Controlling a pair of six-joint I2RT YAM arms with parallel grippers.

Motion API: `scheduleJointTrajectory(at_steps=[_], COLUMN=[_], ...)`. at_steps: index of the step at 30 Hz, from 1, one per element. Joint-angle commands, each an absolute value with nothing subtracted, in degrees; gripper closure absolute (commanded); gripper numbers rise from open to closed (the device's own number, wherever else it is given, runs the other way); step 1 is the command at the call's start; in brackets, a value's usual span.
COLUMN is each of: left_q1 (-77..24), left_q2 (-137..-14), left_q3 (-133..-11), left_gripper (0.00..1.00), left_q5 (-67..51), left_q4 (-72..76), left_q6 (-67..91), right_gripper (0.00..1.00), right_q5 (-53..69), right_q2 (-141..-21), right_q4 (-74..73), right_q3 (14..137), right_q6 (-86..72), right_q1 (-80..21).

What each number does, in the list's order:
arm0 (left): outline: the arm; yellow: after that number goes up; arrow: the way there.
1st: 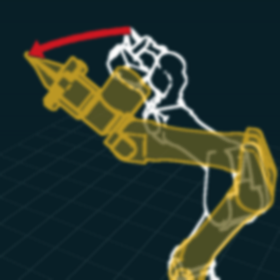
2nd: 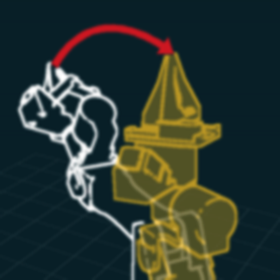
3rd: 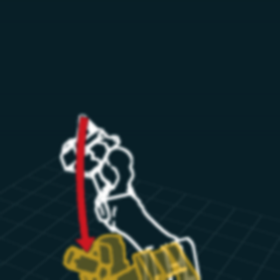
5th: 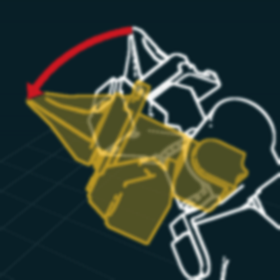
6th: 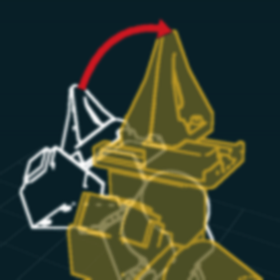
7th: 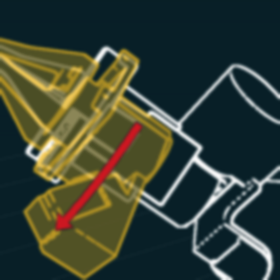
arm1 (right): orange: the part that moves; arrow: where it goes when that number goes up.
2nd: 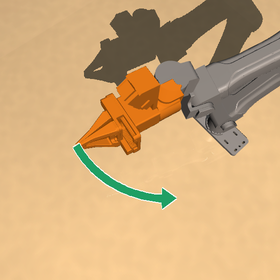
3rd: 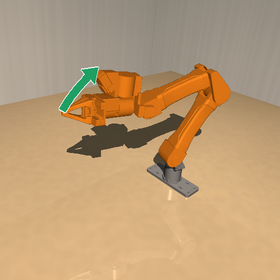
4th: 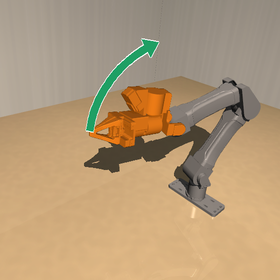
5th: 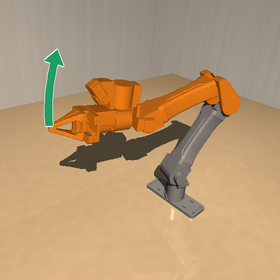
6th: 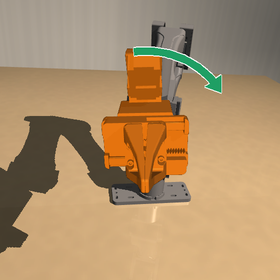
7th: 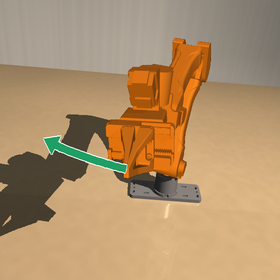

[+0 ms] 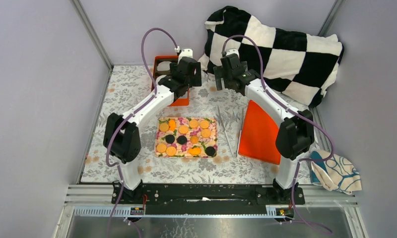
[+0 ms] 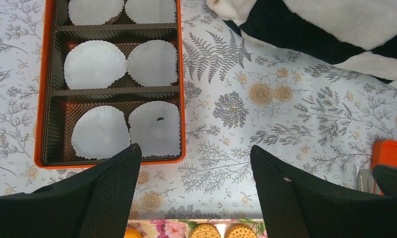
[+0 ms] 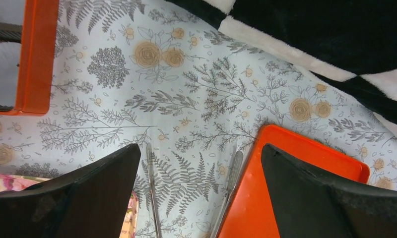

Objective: Pack the cookies

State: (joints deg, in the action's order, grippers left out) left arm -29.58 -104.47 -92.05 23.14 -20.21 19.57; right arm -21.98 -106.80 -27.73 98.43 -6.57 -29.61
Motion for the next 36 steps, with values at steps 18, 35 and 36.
scheduleJointTrajectory(at_steps=[18,35,36], left_q1=[-21.8,-22.0,-22.1], left_q2=[-126.7,-122.2,-121.7], left_q3=[-105.8,-91.5,-90.5], left_gripper=[0.30,0.36,0.37], left_q5=[23.3,15.7,15.9], left_q4=[-27.4,-26.0,-26.0], left_q6=[23.8,29.2,29.4], right_gripper=[0.00,0.00,0.00], right_q5=[-6.2,-2.4,-2.6], right_q2=[-97.1,-98.6,-98.2], right_q4=[-23.2,-25.8,-25.6], right_q3=[79.9,75.4,74.1], right_q6=[-10.2,-12.6,-12.9], right_q1=[-29.6,-30.4,-30.6])
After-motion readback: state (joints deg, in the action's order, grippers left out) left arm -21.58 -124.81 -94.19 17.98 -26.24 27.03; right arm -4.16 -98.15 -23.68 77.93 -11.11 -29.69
